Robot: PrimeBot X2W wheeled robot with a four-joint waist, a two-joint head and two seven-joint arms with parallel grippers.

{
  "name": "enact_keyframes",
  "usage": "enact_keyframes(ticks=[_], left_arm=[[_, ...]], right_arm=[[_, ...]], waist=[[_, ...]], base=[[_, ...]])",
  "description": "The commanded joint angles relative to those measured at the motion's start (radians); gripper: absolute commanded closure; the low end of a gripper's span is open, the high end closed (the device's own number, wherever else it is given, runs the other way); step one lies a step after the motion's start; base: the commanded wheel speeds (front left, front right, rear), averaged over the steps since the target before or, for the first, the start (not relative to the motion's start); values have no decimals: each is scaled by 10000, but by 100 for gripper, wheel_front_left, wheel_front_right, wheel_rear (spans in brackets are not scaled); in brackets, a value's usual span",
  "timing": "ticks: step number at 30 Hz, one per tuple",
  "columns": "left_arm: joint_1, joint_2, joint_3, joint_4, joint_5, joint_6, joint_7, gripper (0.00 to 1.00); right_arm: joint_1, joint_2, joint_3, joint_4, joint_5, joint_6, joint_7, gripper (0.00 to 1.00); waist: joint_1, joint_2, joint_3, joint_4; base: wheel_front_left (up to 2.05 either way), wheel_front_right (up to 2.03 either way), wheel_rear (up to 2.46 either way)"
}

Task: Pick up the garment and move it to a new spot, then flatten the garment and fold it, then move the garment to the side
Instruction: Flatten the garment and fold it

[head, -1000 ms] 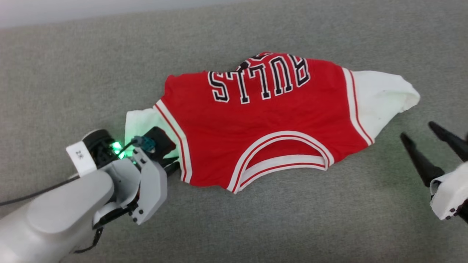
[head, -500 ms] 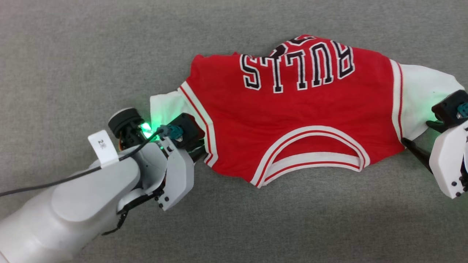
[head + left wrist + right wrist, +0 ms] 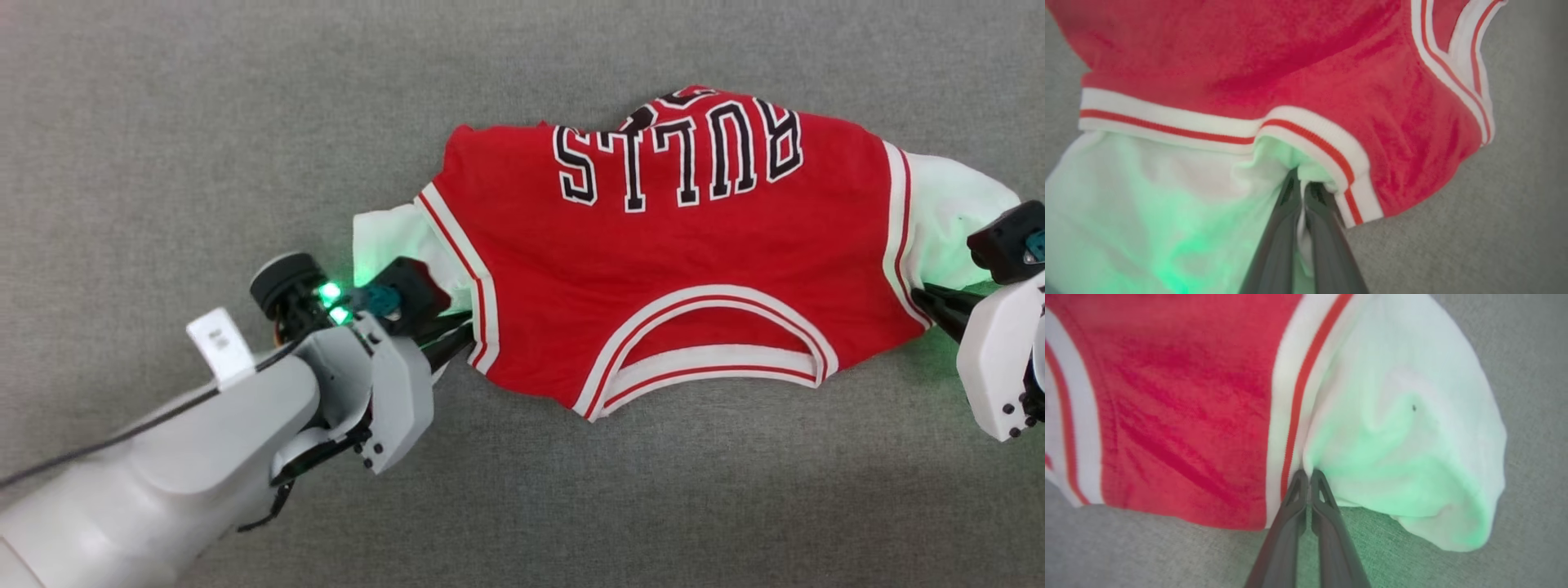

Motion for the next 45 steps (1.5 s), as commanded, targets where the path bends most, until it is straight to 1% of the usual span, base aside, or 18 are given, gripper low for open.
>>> enact_keyframes(ticks=[1,4,7,10,13,15,16,18,19,22,24,29,31,33,36,39,42,45], left_arm=[[357,174,-120,435,-180,96,-142,100],[385,134,99,631,-468,90,-964,100],[552,17,440,534,-838,67,-1769,100],[749,260,803,257,-1134,130,-2366,100],[895,539,1220,-359,-1516,233,-2821,100],[906,721,1550,-841,-1844,265,-2985,100],[860,788,1710,-1020,-2012,279,-3039,100],[618,818,1987,-1219,-2259,324,-3016,100],[427,769,2108,-1238,-2348,351,-2979,100],[-233,470,2725,-907,-2905,331,-2992,100],[-885,259,3086,-305,-3048,339,-2990,100],[-2971,-656,3803,1655,-3240,344,-2836,100],[-3876,-1017,4066,2658,-3225,502,-2793,100],[-4790,-1435,4140,3541,-3069,548,-2763,100],[-6243,-1872,4390,4654,-2826,603,-3041,100],[-7408,-2157,4799,5436,-2659,619,-3442,100],[-7954,-2370,5129,5942,-2595,435,-3595,100],[-7754,-2385,5170,6133,-2558,205,-3662,100]], right_arm=[[233,138,93,-33,148,-10,-148,100],[326,-150,-289,-362,505,-13,-541,100],[726,-416,-959,-778,1070,-13,-889,100],[1332,-841,-1762,-1475,1593,-13,-1074,100],[2018,-1272,-2710,-2200,2064,-13,-1096,100],[2355,-1380,-3449,-2574,2439,-13,-1131,100],[2451,-1308,-3818,-2659,2580,-13,-1151,100],[2434,-896,-4627,-2492,2964,-13,-1115,100],[2229,-670,-4872,-2512,2938,-11,-1075,100],[1308,247,-5348,-2256,2819,-13,-926,100],[361,922,-5457,-1883,2540,-13,-876,100],[-2690,2830,-5905,89,1783,-11,-1016,100],[-3972,3502,-6104,952,1443,-11,-1259,100],[-5123,4119,-6474,1854,1306,-13,-1617,100],[-6673,4640,-6804,2859,843,-13,-2276,100],[-7760,4912,-6993,3501,593,-13,-2916,100],[-8279,4878,-6928,3792,539,-13,-3366,100],[-8121,4710,-6753,3902,734,-13,-3492,100]], waist=[[0,0,-272,75],[0,0,-580,210],[0,0,-879,398],[0,0,-1084,586],[0,0,-1135,749],[0,0,-1062,844],[0,0,-1019,879],[0,0,-864,942],[0,0,-747,964],[0,0,-344,932],[0,0,-49,873],[0,0,761,698],[0,0,997,634],[0,0,1128,599],[0,0,1192,572],[0,0,1137,564],[0,0,915,572],[0,0,665,583]], base=[[0,0,0],[0,0,0],[0,0,0],[0,0,0],[0,0,0],[0,0,0],[0,0,0],[0,0,0],[0,0,0],[0,0,0],[0,0,0],[0,0,0],[0,0,0],[0,0,0],[0,0,0],[0,0,0],[0,0,0],[0,0,0]])
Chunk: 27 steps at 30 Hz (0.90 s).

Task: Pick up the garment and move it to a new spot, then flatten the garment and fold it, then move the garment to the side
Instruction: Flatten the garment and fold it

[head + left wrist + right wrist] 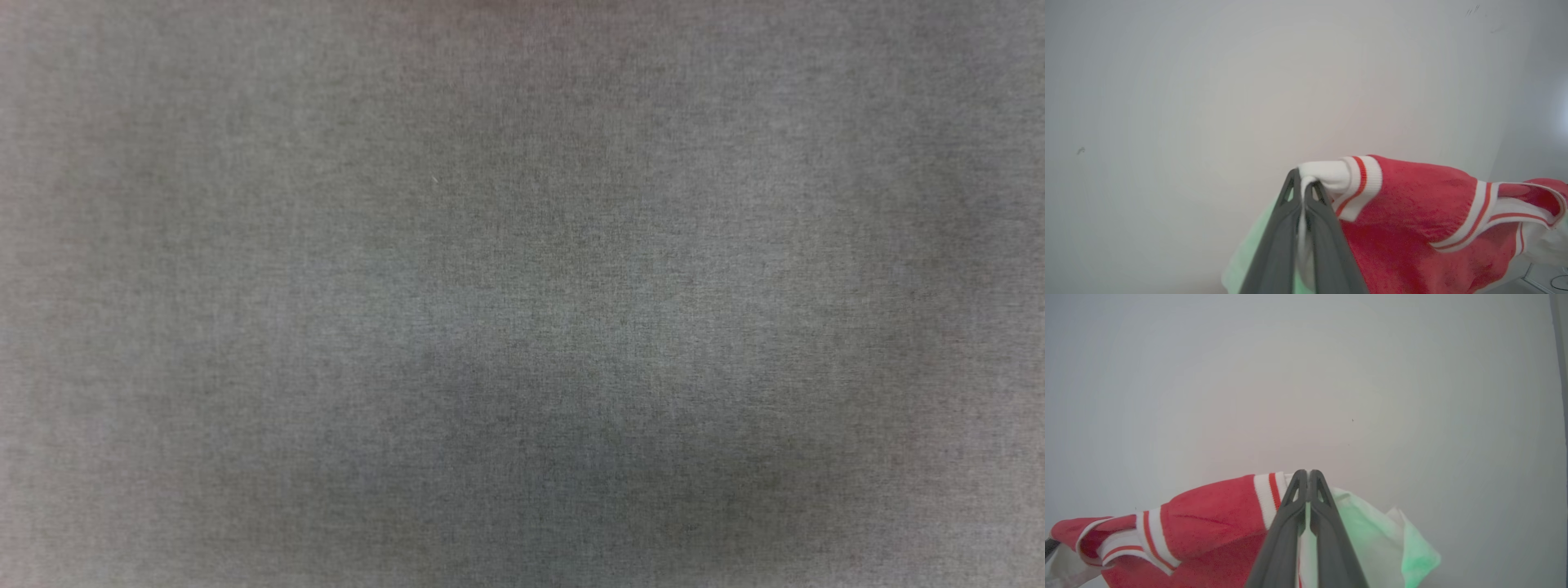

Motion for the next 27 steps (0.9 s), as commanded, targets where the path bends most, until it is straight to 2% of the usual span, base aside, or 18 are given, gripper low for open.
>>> enact_keyframes(ticks=[1,4,6,11,13,18,20,21,27], left_arm=[[446,95,-30,46,25,-100,-65,100],[1371,207,-198,-221,-158,-171,-79,100],[2363,277,-524,-892,-426,-184,-69,100],[5411,1130,-1854,-3039,-1094,-192,116,100],[6589,1614,-2419,-4022,-1460,-192,168,100],[8756,2775,-3584,-5746,-2102,-195,163,100],[9269,2990,-3970,-6324,-2278,-197,146,100],[9269,2990,-3970,-6324,-2278,-197,146,100],[10302,3818,-4733,-7497,-2416,-196,185,100]], right_arm=[[380,-226,154,26,106,-15,-3,100],[1155,-461,520,-250,433,-15,206,100],[1943,-715,928,-676,620,-15,444,100],[4853,-1598,1979,-2416,1317,-13,1439,100],[6246,-2163,2228,-3246,1622,-15,1827,100],[9656,-2816,2044,-4764,2451,-13,2649,100],[10866,-3068,2057,-5314,2518,-13,3044,100],[10866,-3068,2057,-5314,2518,-13,3044,100],[13673,-3453,1799,-6978,2827,-13,4282,100]], waist=[[0,0,-287,40],[0,0,-392,36],[0,0,-456,53],[0,0,-657,101],[0,0,-755,149],[0,0,-1128,250],[0,0,-1303,358],[0,0,-1303,358],[0,0,-1676,429]], base=[[0,0,0],[0,0,0],[0,0,0],[0,0,0],[0,0,0],[0,0,0],[0,0,0],[0,0,0],[0,0,0]])
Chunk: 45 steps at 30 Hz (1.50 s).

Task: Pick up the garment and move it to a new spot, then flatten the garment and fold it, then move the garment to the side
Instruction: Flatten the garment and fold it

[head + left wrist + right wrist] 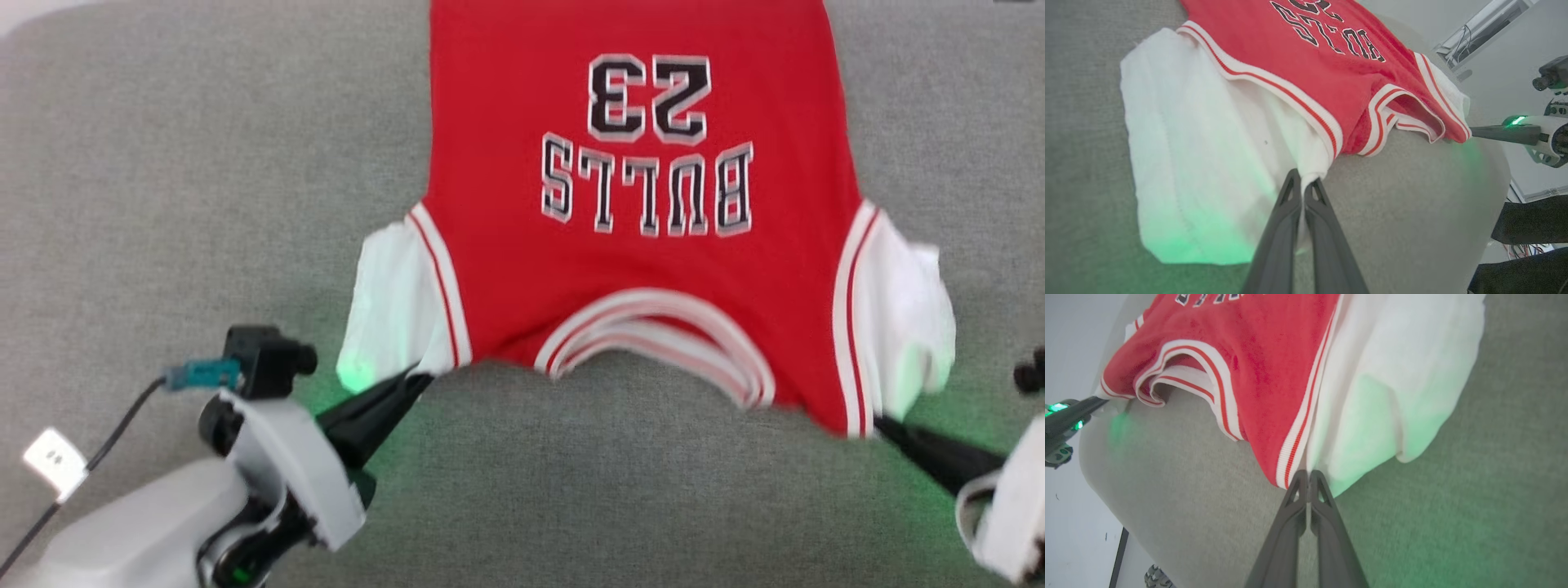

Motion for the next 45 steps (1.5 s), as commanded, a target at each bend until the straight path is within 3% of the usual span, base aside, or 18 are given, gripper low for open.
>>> enact_keyframes(ticks=[1,10,14,17,20,23,29,37,38,39,40,45], left_arm=[[205,122,-64,-129,-3,-26,-2,100],[1519,1848,-375,-2123,-438,-23,496,100],[1987,2541,-417,-3050,-466,326,775,100],[2035,2754,-349,-3611,-491,674,693,100],[1829,2551,-274,-3709,-292,916,650,100],[1630,2085,-193,-3424,-311,879,634,100],[1272,1088,-226,-1993,-169,775,958,100],[1426,176,-365,-546,47,661,1116,100],[1482,115,-382,-458,69,655,1127,100],[1524,53,-398,-397,75,651,1114,100],[1565,-10,-408,-360,92,653,1102,100],[1847,-167,-451,-440,190,697,901,100]], right_arm=[[338,-116,-72,-213,2,-11,154,100],[3008,-514,-1291,-2173,-91,-11,1630,100],[3901,-357,-1958,-2802,-125,-11,2098,100],[4127,-77,-2551,-3186,-295,-11,2108,100],[3777,189,-2730,-3260,-701,-11,2190,100],[3236,291,-2586,-2903,-1254,-11,2348,100],[2126,371,-1467,-1772,-2162,-11,2550,100],[1127,506,218,68,-3070,-51,1699,100],[1032,511,330,155,-3095,-51,1533,94],[960,536,383,174,-3052,-53,1313,60],[919,581,363,156,-2910,-53,1133,0],[1504,-43,-308,-712,-2449,-51,884,0]], waist=[[0,0,-125,43],[0,0,-259,-71],[0,0,-221,-30],[0,0,-69,15],[0,0,82,18],[0,0,183,22],[0,0,408,-3],[0,0,496,-81],[0,0,474,-91],[0,0,449,-102],[0,0,413,-110],[0,0,240,-59]], base=[[0,0,0],[0,0,0],[0,0,0],[0,0,0],[0,0,0],[0,0,0],[0,0,0],[0,0,0],[0,0,0],[0,0,0],[0,0,0],[0,0,0]])
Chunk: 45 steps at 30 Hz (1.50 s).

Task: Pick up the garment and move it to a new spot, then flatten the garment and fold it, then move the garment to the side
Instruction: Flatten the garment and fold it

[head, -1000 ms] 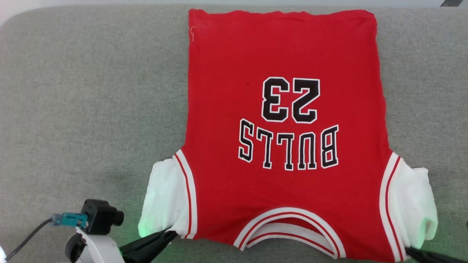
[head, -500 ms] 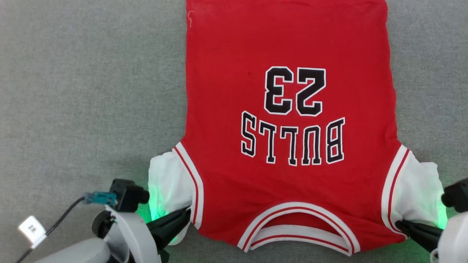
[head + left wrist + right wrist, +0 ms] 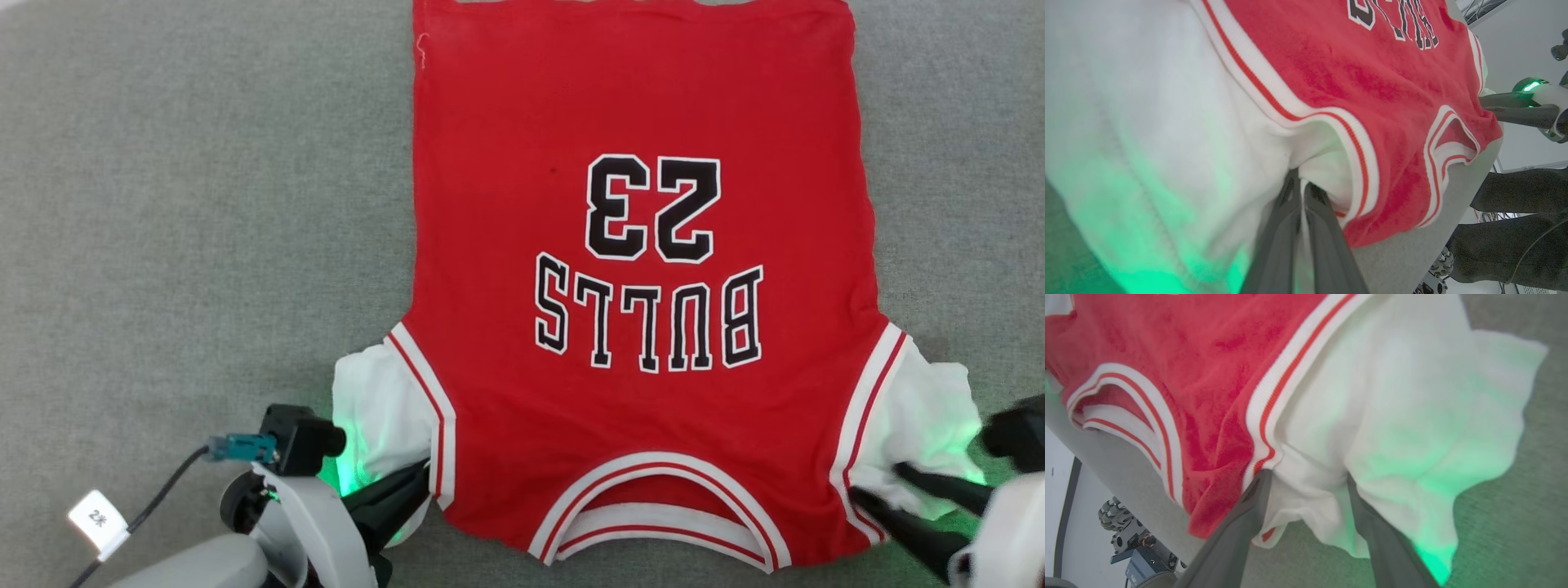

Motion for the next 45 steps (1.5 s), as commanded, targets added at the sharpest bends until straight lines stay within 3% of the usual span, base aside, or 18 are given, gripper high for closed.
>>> enact_keyframes(ticks=[1,7,12,15,19,24,31,35,39,40,41,43,44,45], left_arm=[[385,-233,-212,77,68,101,83,100],[198,-525,-225,-302,381,135,31,100],[-374,-966,-181,-454,771,59,129,100],[-703,-1312,-150,-324,946,-19,109,100],[-1067,-1811,-75,-24,1087,-173,2,100],[-1233,-2215,-117,406,1173,-336,-88,100],[-1225,-2409,-131,946,1094,-455,-348,100],[-1163,-2516,-223,1064,1157,-465,-304,100],[-1175,-2595,-283,1209,1167,-490,-289,100],[-1207,-2612,-293,1256,1173,-483,-278,100],[-1207,-2612,-293,1256,1173,-483,-278,100],[-1273,-2656,-299,1313,1184,-492,-270,100],[-1312,-2677,-302,1320,1191,-495,-275,100],[-1336,-2693,-306,1314,1175,-497,-291,100]], right_arm=[[257,-226,-419,-170,112,-95,83,0],[375,-971,-2782,-2140,775,-63,1177,0],[-1887,-1494,-4187,-2083,909,-63,2270,0],[-4227,-1377,-3918,-939,257,-63,2614,0],[-7273,-1234,-2449,1075,-1316,-63,2954,0],[-9938,-421,-1383,4242,-2521,-63,3139,0],[-11920,597,-1180,7768,-3421,-63,3766,0],[-12413,948,-911,8832,-3659,-61,4638,0],[-12801,866,-565,9089,-3791,-61,4927,0],[-12866,839,-522,9161,-3768,-61,4976,20],[-12866,839,-522,9161,-3768,-61,4976,20],[-12957,814,-450,9158,-3666,-61,4812,92],[-13019,775,-539,9188,-3683,-61,4572,100],[-13039,779,-564,9223,-3670,-61,4352,100]], waist=[[0,0,-56,45],[0,0,132,419],[0,0,704,1003],[0,0,1158,1402],[0,0,1776,1934],[0,0,2277,2450],[0,0,2570,2731],[0,0,2693,2729],[0,0,2758,2722],[0,0,2758,2718],[0,0,2758,2718],[0,0,2736,2698],[0,0,2707,2687],[0,0,2656,2668]], base=[[0,0,0],[0,0,0],[0,0,0],[0,0,0],[0,0,0],[0,0,0],[0,0,0],[0,0,0],[0,0,0],[0,0,0],[0,0,0],[0,0,0],[0,0,0],[0,0,0]])
